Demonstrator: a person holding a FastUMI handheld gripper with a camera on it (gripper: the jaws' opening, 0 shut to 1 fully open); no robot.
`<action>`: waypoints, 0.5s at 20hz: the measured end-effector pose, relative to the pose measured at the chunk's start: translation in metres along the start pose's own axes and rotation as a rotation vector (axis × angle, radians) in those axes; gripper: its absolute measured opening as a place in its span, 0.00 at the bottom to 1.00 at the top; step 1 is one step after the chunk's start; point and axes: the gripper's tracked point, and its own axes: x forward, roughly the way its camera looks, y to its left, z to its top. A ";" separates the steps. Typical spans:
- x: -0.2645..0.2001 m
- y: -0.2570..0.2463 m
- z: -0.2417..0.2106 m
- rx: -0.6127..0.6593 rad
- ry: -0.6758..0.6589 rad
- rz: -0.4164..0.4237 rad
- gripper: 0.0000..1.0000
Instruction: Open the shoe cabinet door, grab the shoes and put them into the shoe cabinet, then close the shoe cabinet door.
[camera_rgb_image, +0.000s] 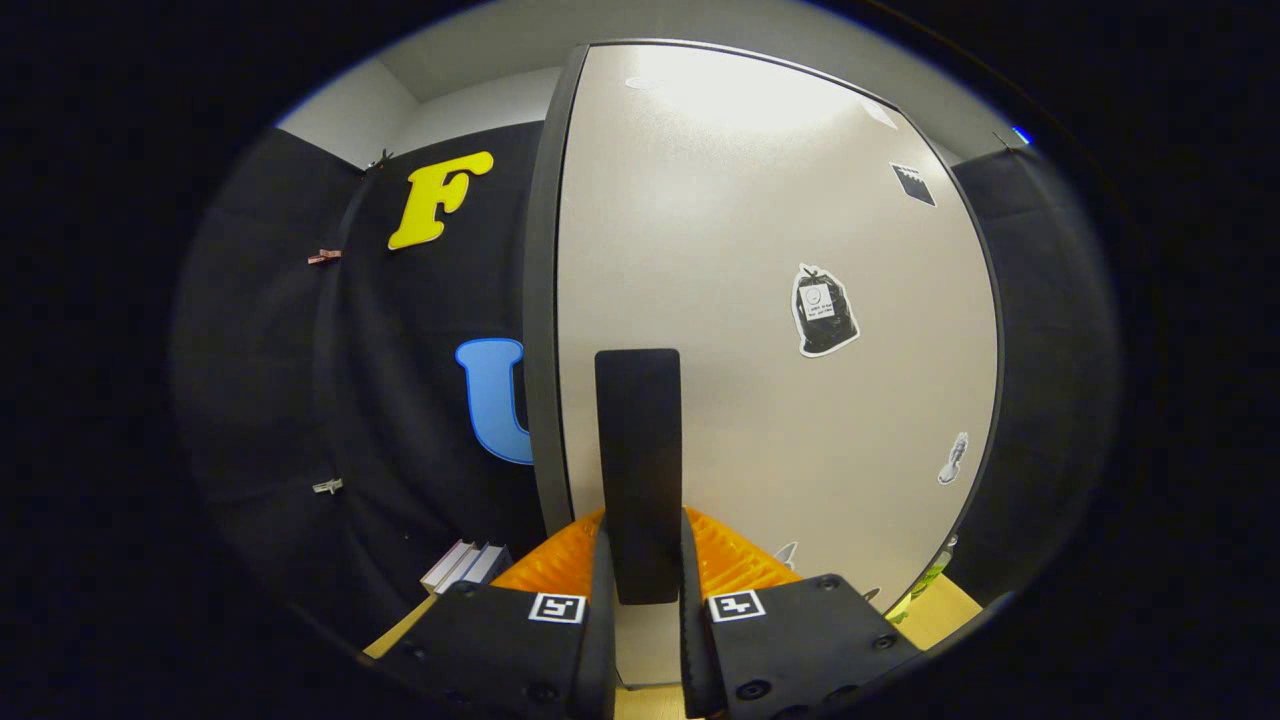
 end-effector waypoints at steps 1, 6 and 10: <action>-0.002 0.000 0.000 -0.006 0.001 0.005 0.30; -0.024 -0.003 -0.001 0.004 0.023 0.017 0.30; -0.048 -0.012 -0.001 0.006 0.028 0.023 0.30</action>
